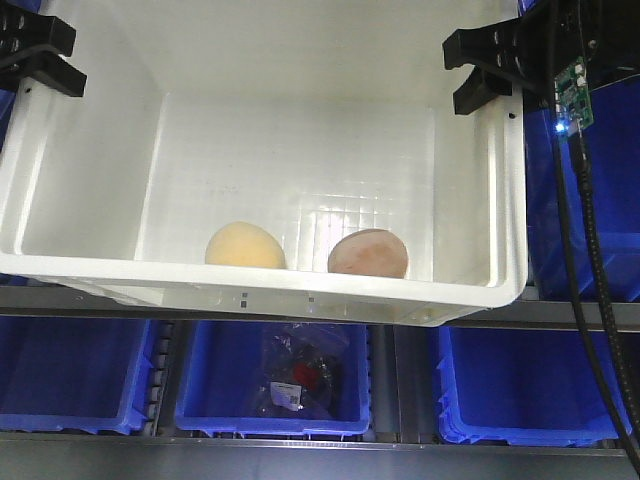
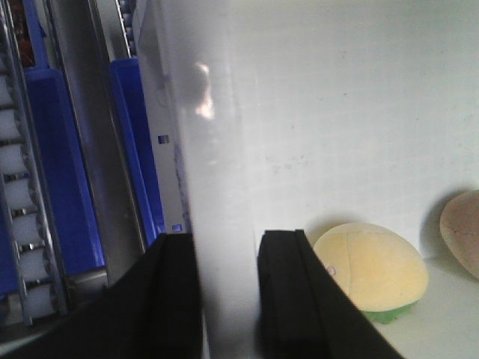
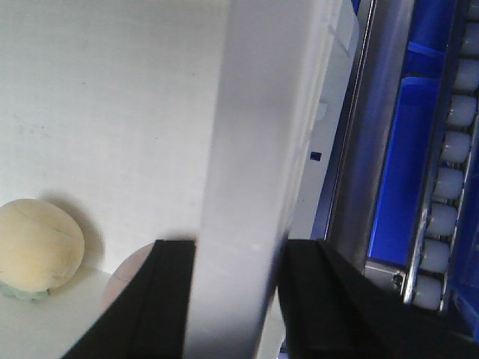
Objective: Place moving items into box and shelve
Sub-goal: 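Push the held tote forward onto the shelf rollers with both grippers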
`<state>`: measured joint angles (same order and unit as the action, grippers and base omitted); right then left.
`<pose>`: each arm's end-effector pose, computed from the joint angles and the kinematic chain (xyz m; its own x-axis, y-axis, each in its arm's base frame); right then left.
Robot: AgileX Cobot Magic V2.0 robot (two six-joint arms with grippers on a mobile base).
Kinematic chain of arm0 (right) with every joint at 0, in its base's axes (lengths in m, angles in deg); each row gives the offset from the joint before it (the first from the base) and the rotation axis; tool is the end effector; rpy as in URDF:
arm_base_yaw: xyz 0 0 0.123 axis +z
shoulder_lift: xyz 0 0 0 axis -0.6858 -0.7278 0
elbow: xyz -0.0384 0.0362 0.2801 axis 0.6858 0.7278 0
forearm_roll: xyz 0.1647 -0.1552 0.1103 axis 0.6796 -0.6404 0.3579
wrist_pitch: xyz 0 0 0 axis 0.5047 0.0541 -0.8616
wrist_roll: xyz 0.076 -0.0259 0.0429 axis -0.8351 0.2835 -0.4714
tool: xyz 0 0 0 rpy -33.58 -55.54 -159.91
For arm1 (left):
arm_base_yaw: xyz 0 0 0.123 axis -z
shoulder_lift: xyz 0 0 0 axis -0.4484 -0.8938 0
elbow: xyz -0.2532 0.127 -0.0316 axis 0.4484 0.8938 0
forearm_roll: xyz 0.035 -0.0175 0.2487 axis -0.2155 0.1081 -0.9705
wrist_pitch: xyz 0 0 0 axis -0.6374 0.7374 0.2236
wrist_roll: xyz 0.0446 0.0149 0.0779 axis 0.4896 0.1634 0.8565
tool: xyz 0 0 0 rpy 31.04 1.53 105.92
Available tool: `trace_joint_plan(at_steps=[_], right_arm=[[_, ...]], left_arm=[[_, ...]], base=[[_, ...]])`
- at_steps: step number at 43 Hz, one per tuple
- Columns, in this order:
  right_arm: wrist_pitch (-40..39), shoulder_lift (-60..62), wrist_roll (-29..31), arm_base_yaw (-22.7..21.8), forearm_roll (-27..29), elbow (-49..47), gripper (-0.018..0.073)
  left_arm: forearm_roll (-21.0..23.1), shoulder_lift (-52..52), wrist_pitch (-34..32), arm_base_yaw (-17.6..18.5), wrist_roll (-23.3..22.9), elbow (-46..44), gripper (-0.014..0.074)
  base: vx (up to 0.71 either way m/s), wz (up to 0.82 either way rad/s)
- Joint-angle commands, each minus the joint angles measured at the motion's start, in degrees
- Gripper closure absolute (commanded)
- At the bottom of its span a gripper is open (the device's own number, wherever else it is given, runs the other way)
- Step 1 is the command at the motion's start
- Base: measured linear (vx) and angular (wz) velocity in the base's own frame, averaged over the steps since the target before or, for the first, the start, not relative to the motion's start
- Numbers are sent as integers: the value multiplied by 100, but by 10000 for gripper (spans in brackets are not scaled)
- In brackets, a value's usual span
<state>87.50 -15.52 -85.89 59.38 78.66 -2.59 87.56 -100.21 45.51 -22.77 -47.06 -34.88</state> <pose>0.3029 0.1041 0.3899 -0.8423 -0.0764 -0.5335 -0.2348 0.9430 0.2357 0.3061 -0.0490 0.4032 -0.8006 0.1700 -0.5746 0.3336 0.9230 -0.1917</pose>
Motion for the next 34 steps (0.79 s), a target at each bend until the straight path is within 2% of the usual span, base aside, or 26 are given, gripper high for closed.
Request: trace_joint_plan(at_steps=[1, 21, 22, 34], right_arm=[[-908, 239, 238, 62, 750, -268, 559], [-1348, 17, 436, 62, 755, -268, 559], [-1720, -43, 734, 62, 762, -268, 559], [-2092, -43, 972, 62, 755, -268, 559]], left_arm=[[859, 157, -562, 78, 81, -224, 594], [859, -58, -771, 78, 181, -224, 594], [859, -58, -1021, 78, 442, -224, 594], [853, -221, -1193, 78, 570, -224, 594]], base=[[0, 0], [0, 0], [0, 0], [0, 0]])
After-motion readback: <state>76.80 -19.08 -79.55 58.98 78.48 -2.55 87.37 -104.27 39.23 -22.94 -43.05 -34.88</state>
